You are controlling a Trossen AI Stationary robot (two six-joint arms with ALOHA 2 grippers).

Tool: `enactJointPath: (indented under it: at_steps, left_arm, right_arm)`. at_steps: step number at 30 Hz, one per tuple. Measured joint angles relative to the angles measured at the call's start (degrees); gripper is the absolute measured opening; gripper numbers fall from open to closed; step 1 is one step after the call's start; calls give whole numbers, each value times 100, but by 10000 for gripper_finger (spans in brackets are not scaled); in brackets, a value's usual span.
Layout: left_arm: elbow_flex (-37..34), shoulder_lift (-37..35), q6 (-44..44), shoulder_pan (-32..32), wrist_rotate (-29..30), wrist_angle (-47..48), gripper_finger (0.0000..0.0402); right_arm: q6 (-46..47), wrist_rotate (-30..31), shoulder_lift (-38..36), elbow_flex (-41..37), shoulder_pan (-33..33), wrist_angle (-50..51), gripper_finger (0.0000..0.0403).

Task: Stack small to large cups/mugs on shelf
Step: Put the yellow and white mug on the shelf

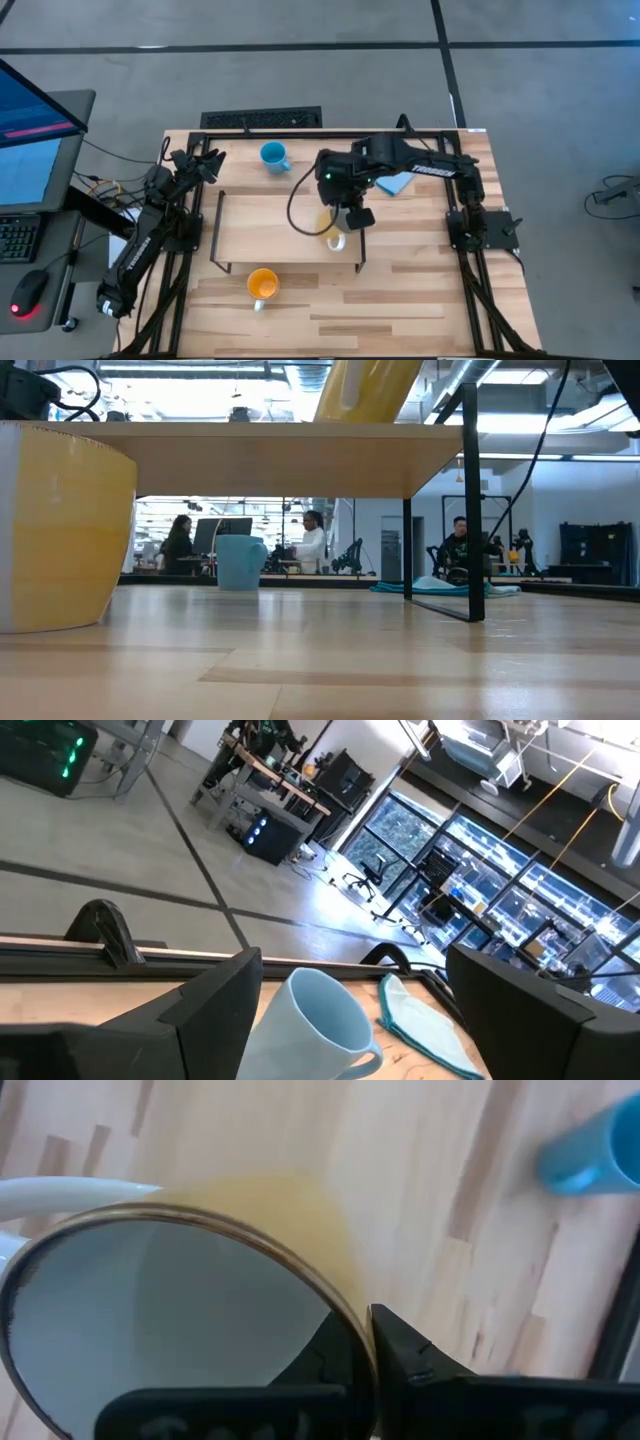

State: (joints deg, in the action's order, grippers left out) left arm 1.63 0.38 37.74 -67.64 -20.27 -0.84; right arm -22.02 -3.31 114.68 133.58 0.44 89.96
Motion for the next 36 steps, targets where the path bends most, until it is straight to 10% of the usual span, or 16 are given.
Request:
enactJointPath:
  at_steps: [36]
  left_arm:
    - [1,0,-46,2,-33,-2,308]
  right_arm:
    - [790,61,9,-385,180,60,68]
